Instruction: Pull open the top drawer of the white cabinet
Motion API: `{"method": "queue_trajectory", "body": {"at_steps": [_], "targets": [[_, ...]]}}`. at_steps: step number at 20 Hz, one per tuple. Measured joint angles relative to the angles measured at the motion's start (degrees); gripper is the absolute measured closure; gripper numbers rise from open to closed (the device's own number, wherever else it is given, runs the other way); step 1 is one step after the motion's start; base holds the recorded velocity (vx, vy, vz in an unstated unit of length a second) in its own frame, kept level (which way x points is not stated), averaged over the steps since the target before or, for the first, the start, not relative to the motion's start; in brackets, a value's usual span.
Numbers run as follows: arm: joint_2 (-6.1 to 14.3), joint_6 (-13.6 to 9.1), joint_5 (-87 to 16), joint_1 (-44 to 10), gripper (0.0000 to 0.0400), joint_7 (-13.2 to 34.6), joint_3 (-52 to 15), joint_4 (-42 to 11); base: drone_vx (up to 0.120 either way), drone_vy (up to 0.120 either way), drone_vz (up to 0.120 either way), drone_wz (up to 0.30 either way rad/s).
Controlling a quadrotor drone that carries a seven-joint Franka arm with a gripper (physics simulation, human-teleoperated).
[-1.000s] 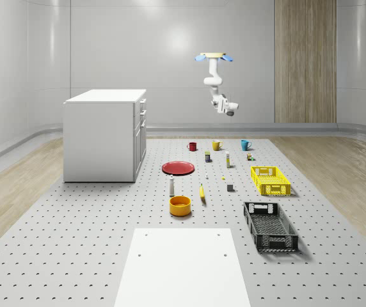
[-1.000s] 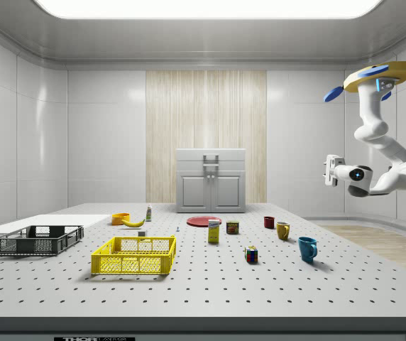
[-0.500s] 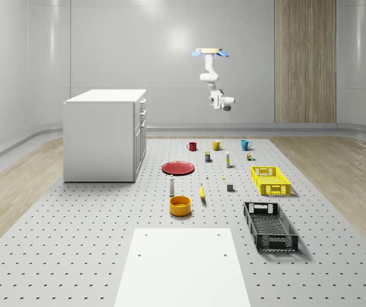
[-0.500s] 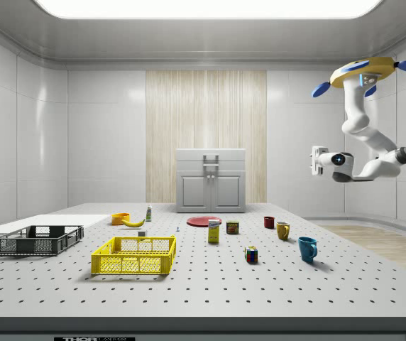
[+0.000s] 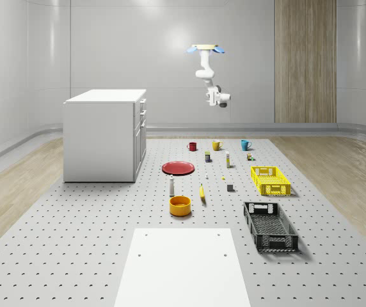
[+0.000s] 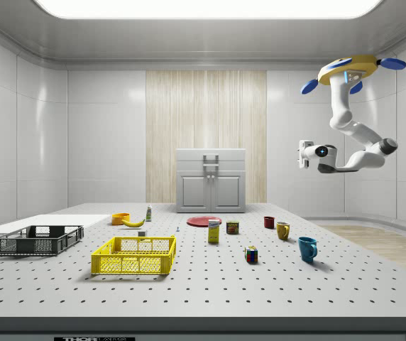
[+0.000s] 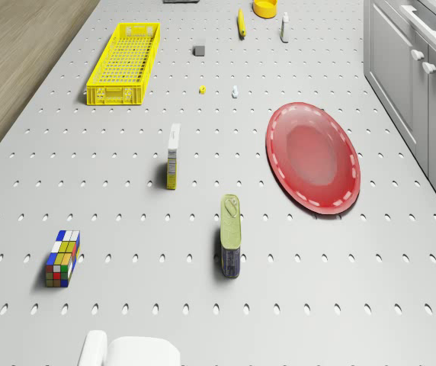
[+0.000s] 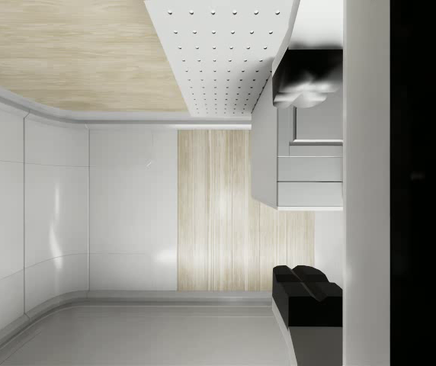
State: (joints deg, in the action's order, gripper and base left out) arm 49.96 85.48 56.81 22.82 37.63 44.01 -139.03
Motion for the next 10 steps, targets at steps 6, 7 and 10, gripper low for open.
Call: {"method": "queue_trajectory", "body": {"at_steps": [6,7,10], "targets": [[1.6,1.7,-1.1,2.0,0.0095,0.9,1.0,-0.2,0.027,-0.120,0.000,0.000],[1.9,1.9,-1.3,2.3,0.0095,1.1,1.1,-0.3,0.120,-0.120,0.080,0.000],[2.6,2.7,-1.8,3.2,0.0095,1.5,1.5,-0.4,0.067,-0.120,0.013,0.000]]}}
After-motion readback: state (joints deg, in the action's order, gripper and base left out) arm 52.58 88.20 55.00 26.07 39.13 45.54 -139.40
